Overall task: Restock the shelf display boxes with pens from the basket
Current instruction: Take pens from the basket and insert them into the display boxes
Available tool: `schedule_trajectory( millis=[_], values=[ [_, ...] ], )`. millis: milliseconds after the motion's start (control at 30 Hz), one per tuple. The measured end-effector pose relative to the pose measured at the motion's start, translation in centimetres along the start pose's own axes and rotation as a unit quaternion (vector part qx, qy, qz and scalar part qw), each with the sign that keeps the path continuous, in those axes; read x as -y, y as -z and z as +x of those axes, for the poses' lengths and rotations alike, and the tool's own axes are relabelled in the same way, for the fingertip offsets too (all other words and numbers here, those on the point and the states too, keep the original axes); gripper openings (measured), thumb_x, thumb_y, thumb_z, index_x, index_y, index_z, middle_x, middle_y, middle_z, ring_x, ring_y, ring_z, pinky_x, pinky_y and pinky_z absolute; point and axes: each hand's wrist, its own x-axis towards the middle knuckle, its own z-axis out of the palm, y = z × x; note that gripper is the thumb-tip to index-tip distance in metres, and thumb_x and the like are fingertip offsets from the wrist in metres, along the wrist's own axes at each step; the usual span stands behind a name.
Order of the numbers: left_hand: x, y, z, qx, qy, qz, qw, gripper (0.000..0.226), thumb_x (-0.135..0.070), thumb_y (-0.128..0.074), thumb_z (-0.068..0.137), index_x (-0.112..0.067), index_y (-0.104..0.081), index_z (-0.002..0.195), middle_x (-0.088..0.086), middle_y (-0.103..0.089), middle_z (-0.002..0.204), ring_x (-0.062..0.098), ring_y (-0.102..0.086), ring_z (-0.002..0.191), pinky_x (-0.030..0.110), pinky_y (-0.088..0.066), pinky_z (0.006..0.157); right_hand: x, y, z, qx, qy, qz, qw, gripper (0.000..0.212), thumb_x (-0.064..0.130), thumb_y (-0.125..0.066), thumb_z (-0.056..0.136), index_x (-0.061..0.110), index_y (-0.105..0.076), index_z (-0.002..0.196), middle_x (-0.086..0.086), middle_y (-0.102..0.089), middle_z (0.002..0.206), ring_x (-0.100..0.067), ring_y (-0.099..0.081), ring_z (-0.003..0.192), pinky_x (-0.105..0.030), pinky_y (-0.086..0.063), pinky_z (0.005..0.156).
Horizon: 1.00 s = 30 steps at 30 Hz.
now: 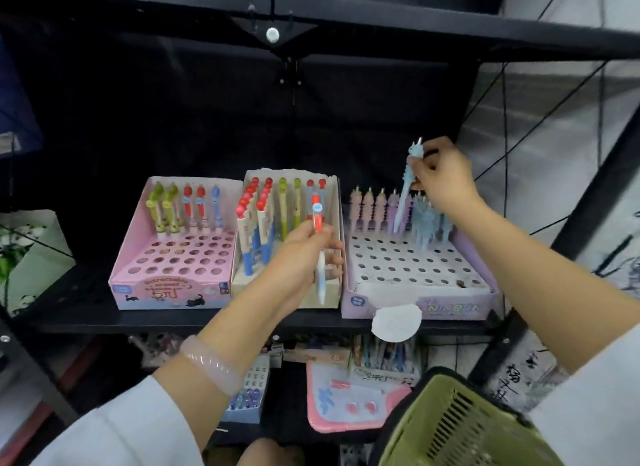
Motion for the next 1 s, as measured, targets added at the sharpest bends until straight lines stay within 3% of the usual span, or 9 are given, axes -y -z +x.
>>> schedule_trajectory(
  millis=[67,133,233,400,667,867,1000],
  values=[
    [0.6,-0.4,0.4,0.018,-0.02,0.038,0.999,0.014,-0.023,-0.042,0.099,-0.021,-0.055,0.104,0.0,-0.062,0.069,0.009,-0.051,0.047,0.023,-0.046,0.046,-1.4,0.9,0.2,-0.008,-0.007,-0.037,0.999,0.016,0.021,-0.055,0.094,0.009,-0.051,0.103,-0.011,-0.062,0.079,-0.02,-0.062,0.065,-0.02,-0.05,0.057],
    [1.1,-1.0,0.9,0.03,-0.031,0.07,0.997,0.013,-0.025,-0.043,0.099,-0.027,-0.056,0.101,-0.003,-0.061,0.062,0.008,-0.047,0.044,0.022,-0.04,0.043,-2.6,1.7,0.3,-0.007,-0.009,-0.078,0.997,0.022,0.023,-0.054,0.094,0.006,-0.053,0.106,-0.012,-0.061,0.075,-0.024,-0.062,0.065,-0.027,-0.051,0.061],
    [1.5,-2.2,1.5,0.016,-0.012,0.058,0.998,0.009,-0.02,-0.044,0.098,-0.018,-0.052,0.095,0.0,-0.06,0.061,0.008,-0.044,0.042,0.021,-0.036,0.04,-4.1,2.6,0.1,-0.001,0.009,-0.163,0.987,0.025,0.022,-0.053,0.094,0.003,-0.052,0.108,-0.019,-0.064,0.081,-0.032,-0.062,0.074,-0.038,-0.049,0.067],
    [1.4,-3.8,1.8,0.021,0.021,-0.006,1.0,0.015,-0.009,-0.038,0.097,-0.011,-0.051,0.091,0.008,-0.062,0.065,0.01,-0.043,0.041,0.021,-0.036,0.041,-6.1,2.9,-0.7,-0.031,0.019,-0.195,0.98,0.026,0.018,-0.052,0.095,-0.001,-0.047,0.111,-0.021,-0.062,0.087,-0.031,-0.057,0.079,-0.03,-0.035,0.062],
    [2.0,-3.3,1.5,0.034,-0.032,0.064,0.997,0.018,-0.014,-0.037,0.1,-0.014,-0.053,0.11,0.005,-0.062,0.074,0.01,-0.048,0.051,0.021,-0.043,0.046,-7.1,3.0,-1.4,-0.034,0.028,-0.188,0.981,0.024,0.017,-0.051,0.095,-0.002,-0.045,0.109,-0.019,-0.061,0.087,-0.033,-0.059,0.08,-0.031,-0.037,0.063],
    [2.0,-3.0,1.4,0.013,-0.015,0.033,0.999,0.015,-0.011,-0.038,0.099,-0.016,-0.051,0.091,0.006,-0.062,0.072,0.009,-0.047,0.048,0.019,-0.042,0.043,-8.6,2.8,-2.5,0.005,0.003,-0.211,0.977,0.025,0.02,-0.05,0.095,0.0,-0.045,0.11,-0.021,-0.063,0.093,-0.035,-0.061,0.083,-0.034,-0.044,0.065],
    [2.3,-2.5,1.3,0.015,-0.028,0.061,0.998,0.01,-0.011,-0.042,0.098,-0.014,-0.05,0.092,0.002,-0.064,0.073,0.006,-0.049,0.048,0.019,-0.044,0.045,-8.9,2.6,-2.4,0.098,-0.055,-0.24,0.964,0.025,0.017,-0.053,0.093,0.001,-0.045,0.111,-0.02,-0.063,0.099,-0.03,-0.06,0.083,-0.032,-0.045,0.067]
  ],
)
